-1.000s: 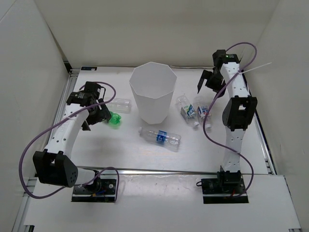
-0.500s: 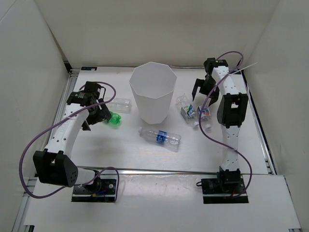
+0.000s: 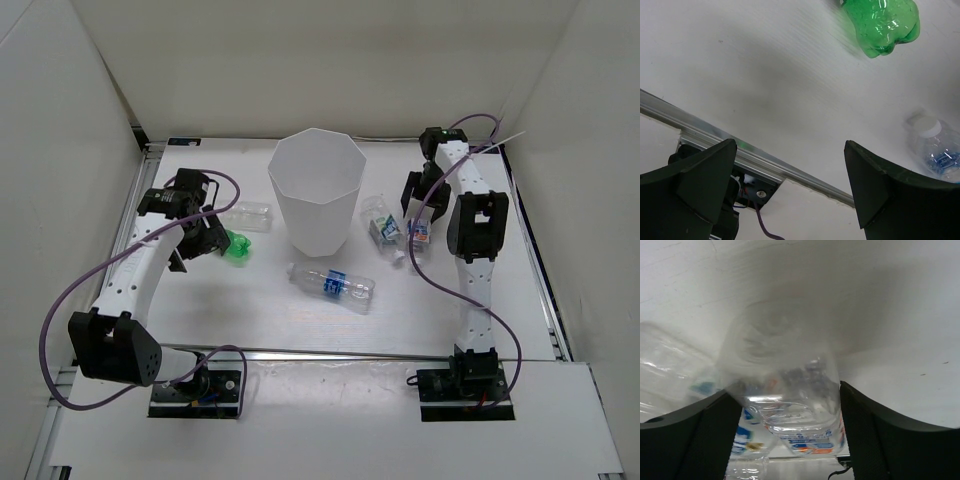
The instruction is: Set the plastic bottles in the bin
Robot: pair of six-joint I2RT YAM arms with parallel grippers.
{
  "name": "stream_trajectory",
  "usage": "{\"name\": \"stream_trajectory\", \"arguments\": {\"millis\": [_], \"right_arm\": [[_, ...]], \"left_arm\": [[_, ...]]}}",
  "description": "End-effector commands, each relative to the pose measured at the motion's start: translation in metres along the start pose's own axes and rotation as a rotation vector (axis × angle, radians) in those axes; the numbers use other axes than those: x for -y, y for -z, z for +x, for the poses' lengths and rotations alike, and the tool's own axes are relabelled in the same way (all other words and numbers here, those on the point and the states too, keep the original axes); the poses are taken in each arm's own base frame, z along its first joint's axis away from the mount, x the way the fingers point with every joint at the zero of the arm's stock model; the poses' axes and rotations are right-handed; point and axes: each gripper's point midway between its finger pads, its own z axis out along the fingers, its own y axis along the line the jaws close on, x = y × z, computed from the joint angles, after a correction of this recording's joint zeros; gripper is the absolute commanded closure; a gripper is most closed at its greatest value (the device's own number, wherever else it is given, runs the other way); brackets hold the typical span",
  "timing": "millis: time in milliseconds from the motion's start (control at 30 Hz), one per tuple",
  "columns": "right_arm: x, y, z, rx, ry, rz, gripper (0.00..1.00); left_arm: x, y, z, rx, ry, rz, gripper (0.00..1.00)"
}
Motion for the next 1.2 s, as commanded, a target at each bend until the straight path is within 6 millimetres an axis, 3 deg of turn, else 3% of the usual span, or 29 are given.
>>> {"name": "stream_trajectory", "arguments": {"millis": [0, 367, 433, 667, 833, 900, 1033, 1133, 1167], "right_arm": [[0.004, 0.003, -0.001, 0.008, -0.002, 0.018, 0.26], [0.023, 0.007, -0.015, 0.061, -0.044, 0.087, 0.26], [0.03, -0.001, -0.008, 0.025, -0.052, 0.102, 0.16], [0.034, -0.016, 0.013, 0.003, -0.062, 0.084, 0.13], [0.037, -0.012, 0.011, 0.016, -0.061, 0.098, 0.3], [0.036, 0.003, -0.001, 0.07, -0.062, 0.1, 0.39], [0.04, 0.047, -0.02, 0.2, -0.081, 0.09, 0.42], [0.049, 0.107, -0.036, 0.346, -0.131, 0.031, 0.42], [0.044, 0.122, -0.035, 0.374, -0.138, -0.008, 0.42]], "left_arm": [[0.001, 0.01, -0.007, 0.032, 0.009, 0.01, 0.0], [-0.001, 0.007, 0.003, 0.008, 0.014, 0.015, 0.0], [-0.001, 0.005, 0.003, 0.008, 0.014, 0.015, 0.0], [0.0, 0.007, 0.001, 0.015, 0.016, 0.021, 0.0], [0.0, 0.007, 0.001, 0.015, 0.016, 0.021, 0.0], [0.0, 0.007, 0.001, 0.015, 0.016, 0.021, 0.0], [0.003, 0.008, 0.003, 0.004, 0.016, 0.035, 0.0], [0.004, 0.008, 0.004, -0.002, 0.016, 0.044, 0.0], [0.006, 0.008, 0.002, 0.005, 0.018, 0.049, 0.0]]}}
